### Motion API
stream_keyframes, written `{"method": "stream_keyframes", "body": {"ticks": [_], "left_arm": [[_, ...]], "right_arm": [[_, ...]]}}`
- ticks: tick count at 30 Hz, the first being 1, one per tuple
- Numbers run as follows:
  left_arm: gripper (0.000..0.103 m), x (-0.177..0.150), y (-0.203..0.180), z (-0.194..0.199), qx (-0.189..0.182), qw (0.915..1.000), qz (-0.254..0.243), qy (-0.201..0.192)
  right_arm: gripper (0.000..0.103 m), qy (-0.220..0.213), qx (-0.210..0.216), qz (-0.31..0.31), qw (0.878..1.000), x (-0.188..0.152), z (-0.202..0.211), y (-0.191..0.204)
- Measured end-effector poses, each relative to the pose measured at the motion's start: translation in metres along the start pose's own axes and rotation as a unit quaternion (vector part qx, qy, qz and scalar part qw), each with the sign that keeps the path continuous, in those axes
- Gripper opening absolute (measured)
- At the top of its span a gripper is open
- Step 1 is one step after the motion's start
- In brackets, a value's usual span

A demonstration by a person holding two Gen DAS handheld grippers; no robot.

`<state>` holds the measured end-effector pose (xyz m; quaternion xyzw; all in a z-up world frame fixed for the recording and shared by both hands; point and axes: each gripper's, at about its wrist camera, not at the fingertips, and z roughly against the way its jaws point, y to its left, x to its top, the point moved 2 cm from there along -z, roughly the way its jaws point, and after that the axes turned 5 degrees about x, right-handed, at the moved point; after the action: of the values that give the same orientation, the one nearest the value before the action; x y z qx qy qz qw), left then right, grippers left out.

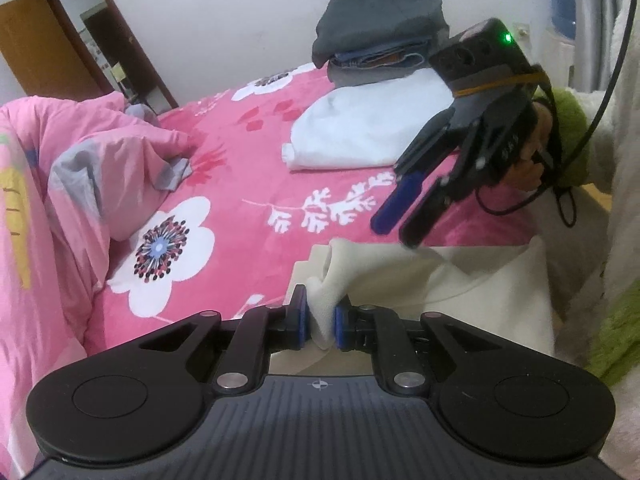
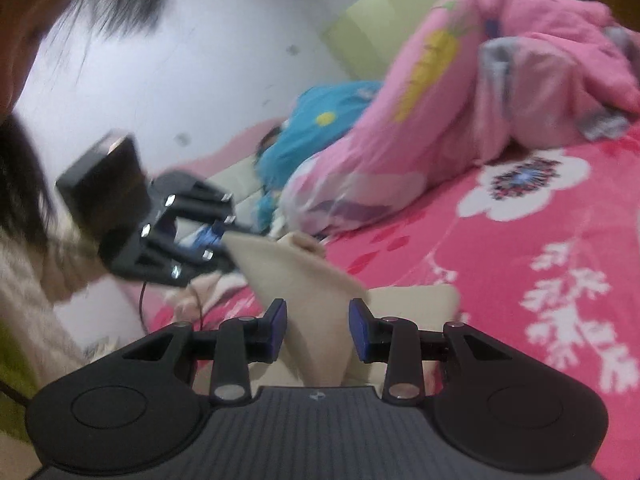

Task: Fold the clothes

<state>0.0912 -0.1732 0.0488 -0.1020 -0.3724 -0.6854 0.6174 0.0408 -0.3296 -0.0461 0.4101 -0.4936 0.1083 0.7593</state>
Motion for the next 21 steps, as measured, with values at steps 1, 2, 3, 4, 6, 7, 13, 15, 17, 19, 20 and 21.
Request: {"method": "stream_keyframes", "body": {"ticks": [1, 2, 3, 4, 6, 7, 13, 15, 17, 19, 20, 21], "left_arm": [[0.010, 0.001, 0.000, 0.001, -0.003, 1.0000, 0.004, 0.000], [0.010, 0.002, -0.001, 0.002, -0.007, 1.0000, 0.007, -0.001], [0.010, 0.003, -0.001, 0.003, -0.010, 0.9999, 0.011, -0.001], [0.010, 0.004, -0.001, 0.003, -0.011, 0.9999, 0.011, -0.001], [0.010, 0.004, -0.002, 0.001, -0.011, 0.9999, 0.013, -0.001], [0.010, 0.004, -0.001, 0.001, -0.013, 0.9997, 0.019, -0.002], [0.010, 0.004, 0.003, -0.007, -0.026, 0.9981, 0.055, -0.008], [0.010, 0.005, 0.003, -0.008, -0.028, 0.9979, 0.058, -0.011], [0.010, 0.006, 0.007, -0.007, -0.028, 0.9974, 0.065, -0.017], [0.010, 0.006, 0.012, -0.004, -0.026, 0.9968, 0.073, -0.020], [0.010, 0.006, 0.014, -0.003, -0.025, 0.9964, 0.077, -0.021], [0.010, 0.006, 0.016, -0.001, -0.026, 0.9961, 0.081, -0.022]], "right_arm": [[0.036, 0.004, -0.003, 0.006, 1.000, 0.000, -0.006, 0.000], [0.035, 0.009, -0.005, 0.009, 1.000, 0.000, -0.013, -0.001], [0.034, 0.013, -0.015, 0.015, 1.000, 0.000, -0.021, -0.003], [0.032, 0.015, -0.027, 0.020, 0.999, -0.001, -0.027, -0.004], [0.031, 0.015, -0.049, 0.030, 0.998, -0.003, -0.038, -0.004], [0.030, 0.014, -0.053, 0.029, 0.998, -0.005, -0.043, -0.004], [0.030, 0.012, -0.074, 0.014, 0.997, -0.016, -0.064, -0.001], [0.030, 0.007, -0.090, 0.011, 0.996, -0.017, -0.060, -0.002], [0.030, -0.004, -0.107, 0.003, 0.994, -0.017, -0.052, -0.004], [0.030, -0.028, -0.117, -0.011, 0.993, -0.014, -0.035, -0.008], [0.030, -0.036, -0.117, -0.020, 0.992, -0.013, -0.026, -0.011], [0.030, -0.041, -0.116, -0.027, 0.992, -0.012, -0.018, -0.013]]}}
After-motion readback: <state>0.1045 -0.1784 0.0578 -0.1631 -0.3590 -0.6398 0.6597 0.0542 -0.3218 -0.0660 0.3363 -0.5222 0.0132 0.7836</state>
